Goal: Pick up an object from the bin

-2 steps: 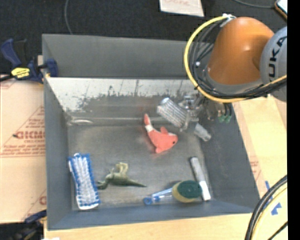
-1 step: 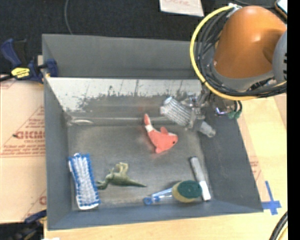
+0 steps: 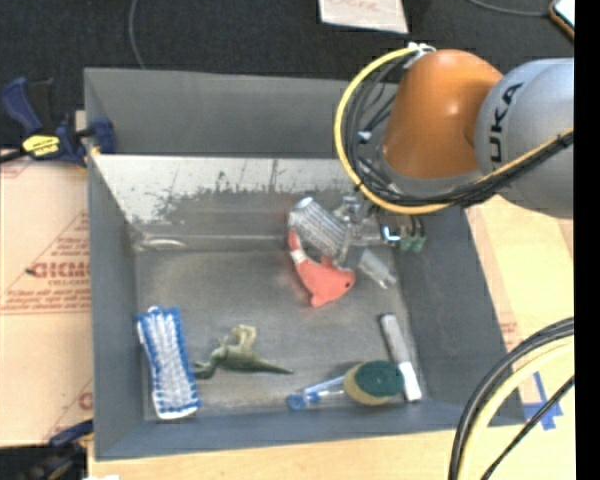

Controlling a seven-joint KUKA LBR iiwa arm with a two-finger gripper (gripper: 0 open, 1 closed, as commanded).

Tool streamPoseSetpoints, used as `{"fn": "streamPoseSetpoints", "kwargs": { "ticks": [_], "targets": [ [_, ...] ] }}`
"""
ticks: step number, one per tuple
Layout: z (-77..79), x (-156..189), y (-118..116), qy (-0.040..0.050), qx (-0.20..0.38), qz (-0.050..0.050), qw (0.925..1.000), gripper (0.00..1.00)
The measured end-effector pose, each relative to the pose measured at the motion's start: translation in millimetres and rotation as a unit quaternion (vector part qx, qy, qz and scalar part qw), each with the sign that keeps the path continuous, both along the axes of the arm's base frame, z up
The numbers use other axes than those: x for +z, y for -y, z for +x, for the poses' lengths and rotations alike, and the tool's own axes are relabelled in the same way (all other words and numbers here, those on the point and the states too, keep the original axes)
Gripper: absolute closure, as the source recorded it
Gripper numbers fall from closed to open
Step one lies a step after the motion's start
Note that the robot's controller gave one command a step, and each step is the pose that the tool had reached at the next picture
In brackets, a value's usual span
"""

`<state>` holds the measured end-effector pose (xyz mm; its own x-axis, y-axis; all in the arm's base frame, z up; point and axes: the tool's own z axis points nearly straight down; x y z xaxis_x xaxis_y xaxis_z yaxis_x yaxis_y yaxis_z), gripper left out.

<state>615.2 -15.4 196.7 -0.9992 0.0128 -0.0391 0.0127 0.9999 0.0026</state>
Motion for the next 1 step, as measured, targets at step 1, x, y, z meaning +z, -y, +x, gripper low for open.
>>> {"fn": "streamPoseSetpoints", "kwargs": {
  "ticks": [1],
  "targets": [
    [-49.0, 35.6, -9.7, 0.0001, 0.058, -0.002, 0.9983, 1.00]
  ]
}}
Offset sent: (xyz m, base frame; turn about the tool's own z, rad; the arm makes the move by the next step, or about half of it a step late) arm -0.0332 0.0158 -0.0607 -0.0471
